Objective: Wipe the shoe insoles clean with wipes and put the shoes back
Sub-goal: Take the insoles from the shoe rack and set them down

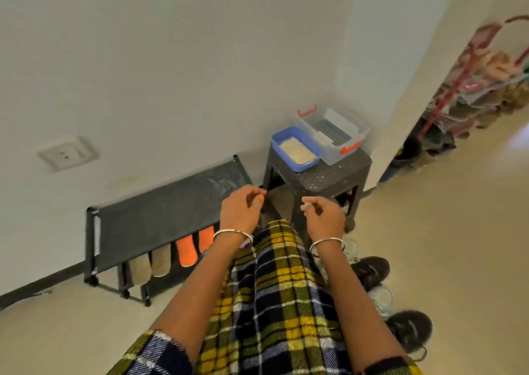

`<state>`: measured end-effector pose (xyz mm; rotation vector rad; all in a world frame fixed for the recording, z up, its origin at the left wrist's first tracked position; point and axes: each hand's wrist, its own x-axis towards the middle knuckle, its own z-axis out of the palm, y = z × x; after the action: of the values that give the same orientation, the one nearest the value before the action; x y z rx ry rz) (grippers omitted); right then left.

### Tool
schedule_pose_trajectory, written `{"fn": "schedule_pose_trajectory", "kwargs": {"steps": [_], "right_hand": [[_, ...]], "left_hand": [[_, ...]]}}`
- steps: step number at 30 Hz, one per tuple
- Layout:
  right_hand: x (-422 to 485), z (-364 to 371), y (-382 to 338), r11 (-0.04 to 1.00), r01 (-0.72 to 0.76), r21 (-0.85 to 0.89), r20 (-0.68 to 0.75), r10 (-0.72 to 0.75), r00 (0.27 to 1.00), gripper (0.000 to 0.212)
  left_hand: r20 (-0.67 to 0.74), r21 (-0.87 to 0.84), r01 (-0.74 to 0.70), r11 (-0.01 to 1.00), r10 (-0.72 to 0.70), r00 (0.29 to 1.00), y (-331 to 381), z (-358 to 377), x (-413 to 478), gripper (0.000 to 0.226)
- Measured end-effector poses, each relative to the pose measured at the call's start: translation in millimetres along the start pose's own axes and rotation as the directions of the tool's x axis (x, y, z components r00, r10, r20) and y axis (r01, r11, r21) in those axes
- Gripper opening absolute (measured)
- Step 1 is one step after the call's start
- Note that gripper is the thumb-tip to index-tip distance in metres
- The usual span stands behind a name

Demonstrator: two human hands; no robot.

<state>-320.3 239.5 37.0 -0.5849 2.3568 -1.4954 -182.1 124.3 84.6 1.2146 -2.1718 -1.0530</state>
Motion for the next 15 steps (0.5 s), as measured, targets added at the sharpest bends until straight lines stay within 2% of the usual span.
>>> {"fn": "schedule_pose_trajectory", "kwargs": {"steps": [5,9,11,15], "right_hand": [[-32,30,-59,0.991,0.122,0.06,0.171,-0.13,0.977,0.018],[-58,69,-84,0.984,0.152,0.092,0.314,-0.173,0.933,0.018],[-69,90,-92,0.988,0.12,0.096,0.4,-0.148,0.904,0.018],[-77,129,-98,0.998,-0.023,0.051,0.508,-0.007,0.862,0.017]], "left_hand": [[-0.129,-0.076,0.181,0.981,-0.189,0.973,-59,-64,-34,0.014],[-0.203,-0.203,0.334,0.92,-0.373,0.905,-106,-98,-55,0.016],[-0.193,-0.256,0.407,0.877,-0.459,0.867,-132,-108,-63,0.017],[-0.151,-0.366,0.534,0.762,-0.615,0.774,-186,-115,-67,0.018]]}}
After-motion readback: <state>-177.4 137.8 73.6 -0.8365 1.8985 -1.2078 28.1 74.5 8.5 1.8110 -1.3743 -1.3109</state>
